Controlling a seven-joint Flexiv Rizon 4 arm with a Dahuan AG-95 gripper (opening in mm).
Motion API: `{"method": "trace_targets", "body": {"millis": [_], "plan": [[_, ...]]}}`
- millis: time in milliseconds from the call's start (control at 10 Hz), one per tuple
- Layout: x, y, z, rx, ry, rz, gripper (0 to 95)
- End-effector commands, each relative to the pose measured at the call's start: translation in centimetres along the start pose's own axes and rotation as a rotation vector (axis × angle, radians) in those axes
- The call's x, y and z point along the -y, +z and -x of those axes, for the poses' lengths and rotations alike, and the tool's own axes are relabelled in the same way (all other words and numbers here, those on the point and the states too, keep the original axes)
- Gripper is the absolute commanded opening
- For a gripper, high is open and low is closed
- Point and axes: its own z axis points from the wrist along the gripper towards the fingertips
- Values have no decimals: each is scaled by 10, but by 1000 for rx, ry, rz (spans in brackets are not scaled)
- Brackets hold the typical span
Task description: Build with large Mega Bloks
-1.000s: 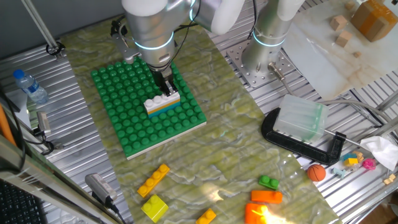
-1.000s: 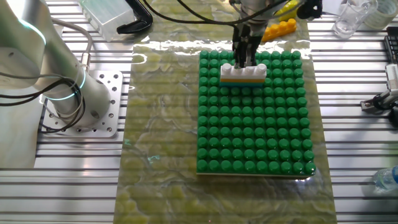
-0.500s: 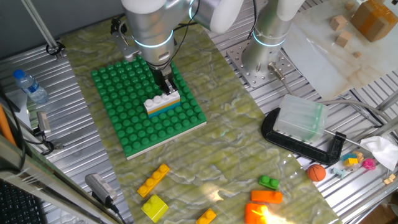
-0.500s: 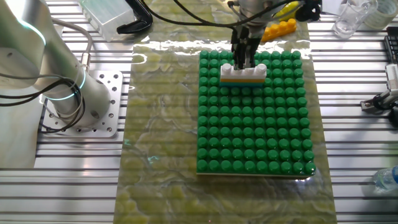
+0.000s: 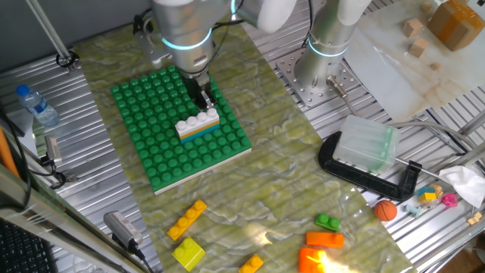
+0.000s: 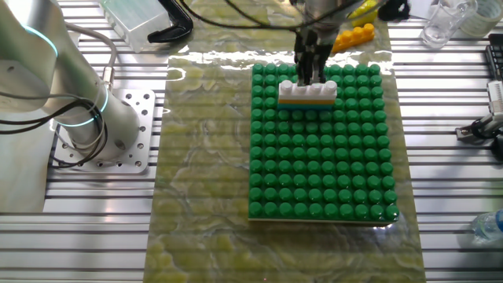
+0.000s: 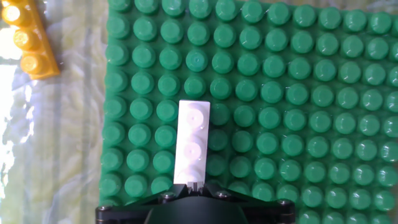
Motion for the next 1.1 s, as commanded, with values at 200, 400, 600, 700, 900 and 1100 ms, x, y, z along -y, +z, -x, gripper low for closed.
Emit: {"method": "trace_targets", "body": {"millis": [200,400,600,700,900,1100], "plan": [[-2,8,0,12,12,6,0],[-4,9,3,25,28,-6,0],[-5,9,4,33,35,-9,0],[-6,9,3,41,44,-11,0],[-6,9,4,52,60,-16,0],[-6,9,4,47,58,-16,0]]}}
